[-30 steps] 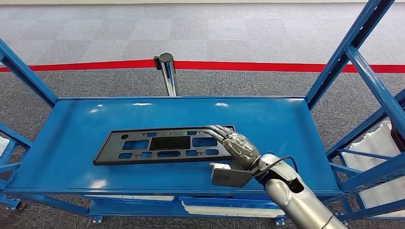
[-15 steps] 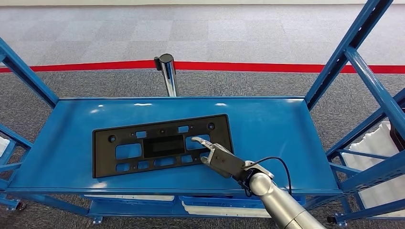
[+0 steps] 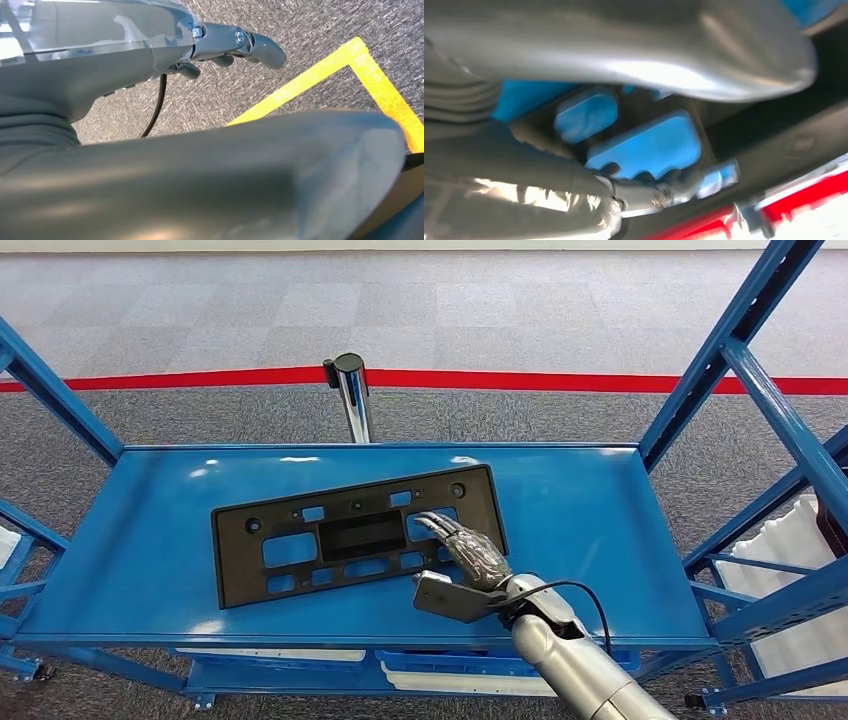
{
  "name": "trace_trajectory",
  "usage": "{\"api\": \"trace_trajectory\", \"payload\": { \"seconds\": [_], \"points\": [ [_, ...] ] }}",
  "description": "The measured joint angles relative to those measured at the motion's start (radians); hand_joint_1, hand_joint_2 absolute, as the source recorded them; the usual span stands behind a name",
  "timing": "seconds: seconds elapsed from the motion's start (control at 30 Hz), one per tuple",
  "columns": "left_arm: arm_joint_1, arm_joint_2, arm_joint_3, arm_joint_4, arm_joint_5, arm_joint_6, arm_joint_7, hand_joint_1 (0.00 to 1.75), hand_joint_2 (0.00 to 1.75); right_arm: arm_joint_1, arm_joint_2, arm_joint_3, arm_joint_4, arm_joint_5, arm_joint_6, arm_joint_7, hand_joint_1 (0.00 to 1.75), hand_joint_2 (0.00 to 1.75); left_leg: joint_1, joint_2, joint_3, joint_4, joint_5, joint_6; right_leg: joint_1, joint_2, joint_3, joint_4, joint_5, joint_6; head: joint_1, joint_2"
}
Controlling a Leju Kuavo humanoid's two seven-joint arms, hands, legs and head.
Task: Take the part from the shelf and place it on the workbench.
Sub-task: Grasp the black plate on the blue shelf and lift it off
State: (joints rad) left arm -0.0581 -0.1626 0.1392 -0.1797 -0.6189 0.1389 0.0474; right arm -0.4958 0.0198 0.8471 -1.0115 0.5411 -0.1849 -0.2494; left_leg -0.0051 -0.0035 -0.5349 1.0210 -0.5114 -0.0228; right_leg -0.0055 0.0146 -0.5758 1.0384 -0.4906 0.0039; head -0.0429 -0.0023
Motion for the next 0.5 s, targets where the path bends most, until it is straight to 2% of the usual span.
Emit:
{"api": "trace_trajectory", "payload": {
  "seconds": [0.07, 0.1, 0.17, 0.3, 0.5],
  "points": [
    [0.002, 0.0, 0.007, 0.0, -0.001, 0.001, 0.0, 0.0, 0.0, -0.009, -0.016, 0.033, -0.025, 0.333, -0.16, 0.087, 0.0, 0.0, 0.0, 0.0, -0.001, 0.0, 0.0, 0.0, 0.0, 0.0, -0.001, 0.0, 0.0, 0.0, 0.0, 0.0],
    [0.002, 0.0, 0.01, 0.0, -0.002, 0.001, 0.0, 0.0, 0.0, -0.013, -0.026, 0.048, -0.04, 0.474, -0.201, 0.122, 0.0, 0.0, 0.0, 0.0, -0.001, 0.0, 0.0, 0.0, 0.0, 0.0, -0.001, 0.0, 0.0, 0.0, 0.0, 0.0],
    [0.003, 0.0, 0.015, 0.0, -0.003, 0.002, 0.0, 0.0, 0.0, -0.019, -0.044, 0.068, -0.069, 0.631, -0.231, 0.16, 0.0, 0.0, 0.0, -0.002, -0.002, 0.0, 0.0, 0.0, 0.0, -0.001, -0.002, 0.0, -0.001, 0.001, 0.0, 0.0],
    [0.003, -0.001, 0.024, 0.0, -0.005, 0.003, -0.001, 0.0, 0.0, -0.021, -0.07, 0.08, -0.117, 0.611, -0.238, 0.167, 0.0, 0.0, 0.0, -0.003, -0.004, 0.0, 0.0, 0.0, 0.0, -0.002, -0.003, 0.0, -0.001, 0.001, 0.001, 0.0],
    [0.004, -0.001, 0.036, 0.0, -0.009, 0.003, -0.005, 0.0, 0.0, -0.021, -0.087, 0.084, -0.156, 0.582, -0.24, 0.135, 0.0, 0.0, 0.0, -0.003, -0.004, 0.0, 0.0, 0.0, 0.0, -0.002, -0.004, 0.0, -0.001, 0.001, 0.0, 0.0]
  ]
}}
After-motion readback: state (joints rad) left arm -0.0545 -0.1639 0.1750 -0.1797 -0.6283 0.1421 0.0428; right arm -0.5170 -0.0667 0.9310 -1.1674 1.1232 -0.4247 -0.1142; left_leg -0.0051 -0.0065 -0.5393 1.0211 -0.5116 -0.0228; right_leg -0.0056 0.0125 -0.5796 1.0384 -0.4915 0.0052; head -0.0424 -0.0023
